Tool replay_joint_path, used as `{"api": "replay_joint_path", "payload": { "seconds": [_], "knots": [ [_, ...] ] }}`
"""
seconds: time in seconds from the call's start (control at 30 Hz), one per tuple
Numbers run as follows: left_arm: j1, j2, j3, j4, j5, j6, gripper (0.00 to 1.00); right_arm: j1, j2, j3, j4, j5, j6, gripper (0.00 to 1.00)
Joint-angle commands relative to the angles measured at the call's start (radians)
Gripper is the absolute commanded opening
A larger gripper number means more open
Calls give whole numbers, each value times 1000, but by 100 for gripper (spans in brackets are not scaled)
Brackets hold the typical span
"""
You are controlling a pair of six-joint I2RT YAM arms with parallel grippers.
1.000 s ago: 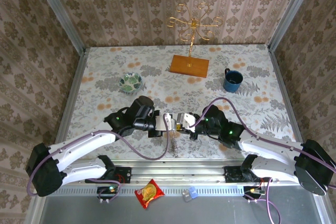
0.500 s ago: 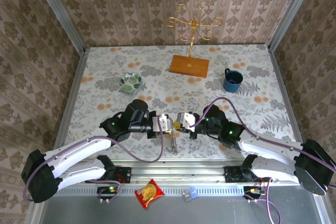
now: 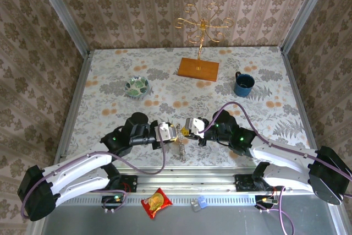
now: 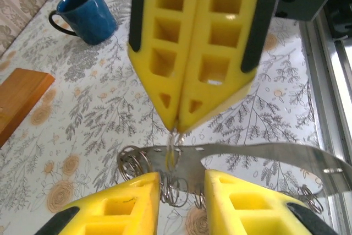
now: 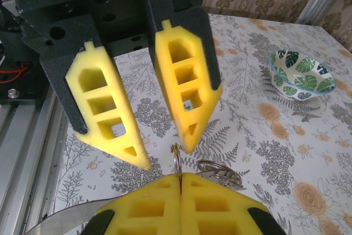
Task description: Put the keys on the keyring
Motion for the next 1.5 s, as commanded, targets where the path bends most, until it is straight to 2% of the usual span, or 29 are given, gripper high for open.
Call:
{"api": "replay_joint_path", "payload": {
  "seconds": [0.0,0.2,0.33,0.43,0.47,0.5,0.6,0.63,0.73,0.83,0.93,1.07,1.23,1.3,1.47],
  "knots": [
    [8,8,-12,75,5,-37,29,6,1,-3,50,-20,7,0],
    [10,27,-13,102,29,-45,23,4,5,4,47,-29,8,0],
    [12,28,-8,95,35,-38,12,5,11,9,47,-33,7,0],
    [15,24,3,75,48,-29,0,5,10,11,41,-26,7,0],
    [15,24,11,63,50,-26,0,4,7,11,40,-19,7,0],
    [16,21,22,48,46,-21,0,6,4,12,38,-6,8,4],
    [18,17,58,0,11,-28,0,4,-21,1,50,41,19,30],
    [18,17,73,-13,-9,-44,0,6,-37,-6,52,55,25,33],
    [19,23,130,-66,-83,-128,0,5,-106,-16,20,90,41,37],
    [17,40,191,-120,-172,-266,0,6,-186,-7,-62,110,64,39],
    [15,66,255,-191,-269,-410,0,8,-229,24,-141,211,134,37],
    [16,140,387,-379,-442,-598,0,9,-247,98,-261,289,251,35],
    [18,250,616,-631,-511,-700,0,10,-192,226,-400,432,420,35],
    [23,285,697,-707,-512,-739,0,10,-161,279,-450,429,442,37],
    [37,375,855,-863,-465,-854,0,15,-130,298,-398,220,411,37]
  ]
}}
